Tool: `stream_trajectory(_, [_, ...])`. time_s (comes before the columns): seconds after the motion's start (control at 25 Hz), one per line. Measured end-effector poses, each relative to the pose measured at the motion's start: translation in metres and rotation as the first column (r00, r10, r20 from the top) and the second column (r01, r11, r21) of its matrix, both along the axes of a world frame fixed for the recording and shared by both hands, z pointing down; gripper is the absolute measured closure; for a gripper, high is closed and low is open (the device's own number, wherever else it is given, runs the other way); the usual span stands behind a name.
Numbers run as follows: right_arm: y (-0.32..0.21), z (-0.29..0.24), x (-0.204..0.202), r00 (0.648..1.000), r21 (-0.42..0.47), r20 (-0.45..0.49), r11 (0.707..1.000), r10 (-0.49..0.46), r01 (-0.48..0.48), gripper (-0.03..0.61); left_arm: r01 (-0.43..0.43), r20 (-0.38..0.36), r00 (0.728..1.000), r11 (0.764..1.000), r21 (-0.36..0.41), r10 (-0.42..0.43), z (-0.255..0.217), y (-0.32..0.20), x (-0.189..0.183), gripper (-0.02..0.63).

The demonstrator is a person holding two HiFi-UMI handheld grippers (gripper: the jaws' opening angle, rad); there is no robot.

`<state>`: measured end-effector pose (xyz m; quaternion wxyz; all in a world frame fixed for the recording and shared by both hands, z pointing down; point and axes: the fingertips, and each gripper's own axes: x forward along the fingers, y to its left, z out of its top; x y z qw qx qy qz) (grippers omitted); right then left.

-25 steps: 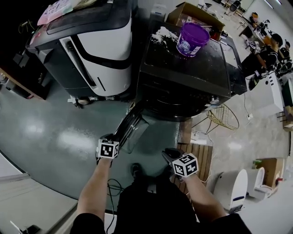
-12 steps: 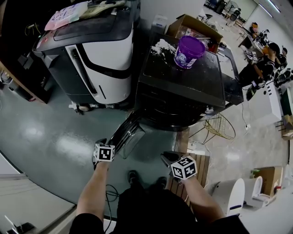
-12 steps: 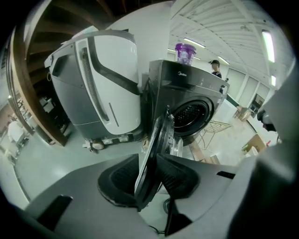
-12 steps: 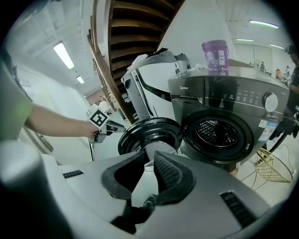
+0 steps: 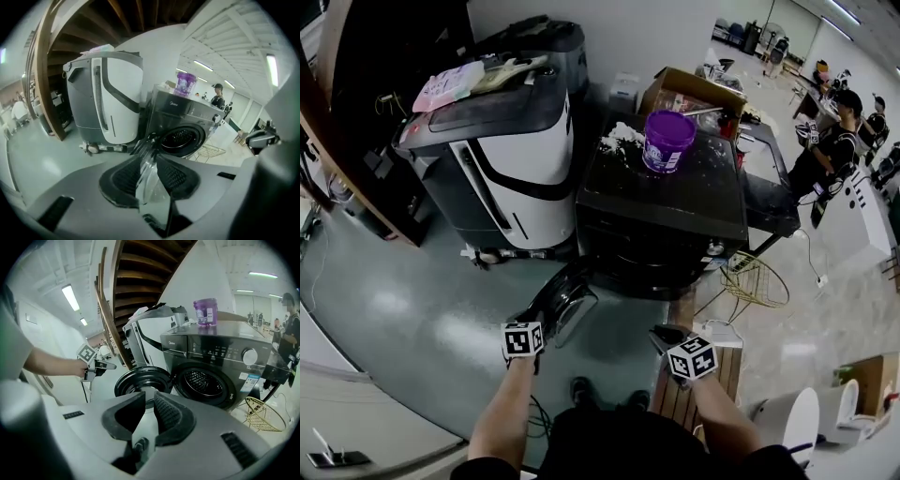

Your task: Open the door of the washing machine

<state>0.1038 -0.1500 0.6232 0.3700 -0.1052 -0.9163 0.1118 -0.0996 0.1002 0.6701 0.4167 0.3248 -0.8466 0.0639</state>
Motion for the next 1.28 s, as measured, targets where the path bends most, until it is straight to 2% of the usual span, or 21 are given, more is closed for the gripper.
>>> stream_trajectory(0.24, [-0.034, -0.030, 0.016, 0.993, -0.013, 0.105, 0.998, 0.059, -0.058, 0.549, -0.005, 0.013, 1.000, 0.997, 0.077, 0.004, -0.028, -0.041, 0.039, 0.502])
stream_trajectory(0.48, [-0.070, -0.061, 0.031, 0.973, -0.036, 0.203, 0.994, 0.112, -0.107, 0.561, -0.080, 0.087, 0.994, 0.986, 0.144, 0.068, -0.072, -0.095, 0.068, 0.515])
stream_trajectory(0.72, [-0.099, -0.102, 0.030, 0.928, -0.002, 0.324, 0.981, 0.185, -0.195, 0.561, -0.194, 0.223, 0.963, 0.963, 0.189, 0.151, -0.134, -0.142, 0.077, 0.523])
stream_trajectory(1.0, [-0.106, -0.177, 0.019, 0.859, 0.031, 0.482, 0.977, 0.171, -0.212, 0.561, -0.303, 0.342, 0.914, 0.929, 0.215, 0.219, -0.198, -0.176, 0.087, 0.532])
stream_trajectory(1.16, [-0.105, -0.218, 0.020, 0.811, 0.034, 0.561, 0.974, 0.165, -0.222, 0.561, -0.372, 0.397, 0.883, 0.889, 0.265, 0.251, -0.237, -0.192, 0.096, 0.581])
stream_trajectory(1.24, [-0.103, -0.236, 0.021, 0.789, 0.032, 0.593, 0.975, 0.159, -0.221, 0.561, -0.412, 0.448, 0.859, 0.854, 0.319, 0.247, -0.263, -0.199, 0.100, 0.581])
stream_trajectory(1.28, [-0.103, -0.244, 0.022, 0.779, 0.031, 0.608, 0.975, 0.157, -0.220, 0.563, -0.438, 0.473, 0.847, 0.826, 0.356, 0.245, -0.278, -0.202, 0.103, 0.581])
